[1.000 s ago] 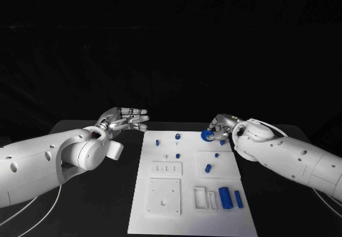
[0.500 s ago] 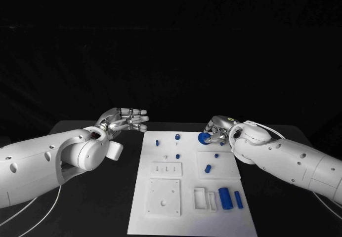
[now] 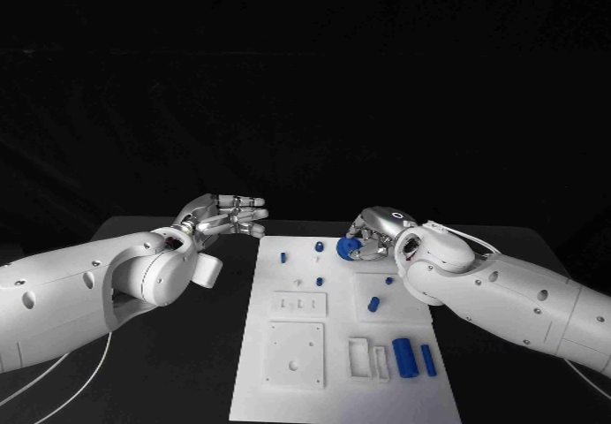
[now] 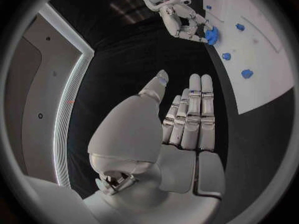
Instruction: Assemble the parts on the task board
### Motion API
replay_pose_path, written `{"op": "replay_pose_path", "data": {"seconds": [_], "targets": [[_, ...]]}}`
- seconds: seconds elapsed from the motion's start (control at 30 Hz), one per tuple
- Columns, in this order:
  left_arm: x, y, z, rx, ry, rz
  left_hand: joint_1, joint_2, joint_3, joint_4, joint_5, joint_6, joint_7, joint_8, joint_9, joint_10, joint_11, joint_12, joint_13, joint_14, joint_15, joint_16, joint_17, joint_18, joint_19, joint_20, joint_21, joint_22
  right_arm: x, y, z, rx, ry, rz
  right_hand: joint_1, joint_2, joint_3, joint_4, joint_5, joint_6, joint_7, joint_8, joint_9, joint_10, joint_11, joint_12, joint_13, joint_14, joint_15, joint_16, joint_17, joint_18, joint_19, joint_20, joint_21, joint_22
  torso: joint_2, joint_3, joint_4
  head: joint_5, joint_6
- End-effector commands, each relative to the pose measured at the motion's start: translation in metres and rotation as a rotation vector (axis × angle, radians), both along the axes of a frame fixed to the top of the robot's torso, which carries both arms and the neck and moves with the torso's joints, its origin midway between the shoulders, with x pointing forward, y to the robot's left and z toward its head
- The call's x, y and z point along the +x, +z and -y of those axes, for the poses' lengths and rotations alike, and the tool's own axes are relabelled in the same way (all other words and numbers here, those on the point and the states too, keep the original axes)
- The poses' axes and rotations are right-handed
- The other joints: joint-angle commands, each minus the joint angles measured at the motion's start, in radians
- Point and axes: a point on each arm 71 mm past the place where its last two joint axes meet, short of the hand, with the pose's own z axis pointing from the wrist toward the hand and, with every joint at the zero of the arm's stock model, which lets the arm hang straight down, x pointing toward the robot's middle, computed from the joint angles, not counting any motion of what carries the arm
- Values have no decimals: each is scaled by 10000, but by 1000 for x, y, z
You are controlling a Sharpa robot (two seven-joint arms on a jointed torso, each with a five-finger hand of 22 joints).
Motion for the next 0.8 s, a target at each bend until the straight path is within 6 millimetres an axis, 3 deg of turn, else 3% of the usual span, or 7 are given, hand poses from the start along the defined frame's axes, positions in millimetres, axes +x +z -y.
{"op": "replay_pose_path", "data": {"seconds": [0.03, 0.23, 0.53, 0.67, 0.8], "targets": [[0, 2, 3, -39, -114, 99, 28, -28, 34, -3, -21, -27, -22, 8, -15, -67, 1, 39, 14, -12, -28, 31, 5, 135, -40, -6, 41, -14, -4, 7, -11, -171, 22, 763, 39, -94, 60, 30, -76, 71, 5, 9, 44, 59, -4, -2, 16, 11, -67, -19, 13, 20, 417, -55, 7, 9, 9, 1, -2, 24, 26], [0, 2, 4, -42, -126, 101, 28, -28, 34, -3, -21, -27, -22, 8, -15, -67, 1, 39, 14, -12, -28, 31, 5, 135, -40, -6, 41, -14, -7, 9, -31, -112, 379, 934, 41, -93, 65, 40, -81, 65, 6, 8, 43, 54, -3, -9, 13, 9, -66, -24, 10, 19, 416, -55, 6, 10, 25, 8, 38, 51, 17], [0, 2, 5, -48, -160, 99, 28, -28, 34, -3, -21, -27, -22, 8, -15, -67, 1, 39, 14, -12, -28, 31, 5, 135, -40, -6, 41, -14, -12, 7, -59, -56, 875, 1020, 64, -130, 84, 101, -74, 43, 12, 6, 40, 40, 0, -40, 7, 8, -56, -72, -32, -8, 435, -48, 240, 118, 21, -3, 23, 64, -11], [0, 2, 6, -56, -194, 98, 28, -28, 34, -3, -21, -27, -22, 8, -15, -67, 1, 39, 14, -12, -28, 31, 5, 135, -40, -6, 41, -14, -12, 3, -68, -119, 1023, 971, 64, -130, 84, 101, -74, 43, 12, 6, 40, 40, 0, -40, 7, 8, -56, -72, -32, -8, 435, -48, 240, 118, 28, 5, 16, 62, -8], [-1, 2, 8, -67, -248, 94, 28, -28, 34, -3, -21, -27, -22, 8, -15, -67, 1, 39, 14, -12, -28, 31, 5, 135, -40, -6, 41, -14, -11, -6, -75, -265, 1125, 842, 70, -138, 88, 116, -69, 18, 20, 5, 36, 38, 4, -47, 7, 8, -55, -90, -50, -6, 430, -46, 254, 135, 35, 5, 51, 56, -24]]}}
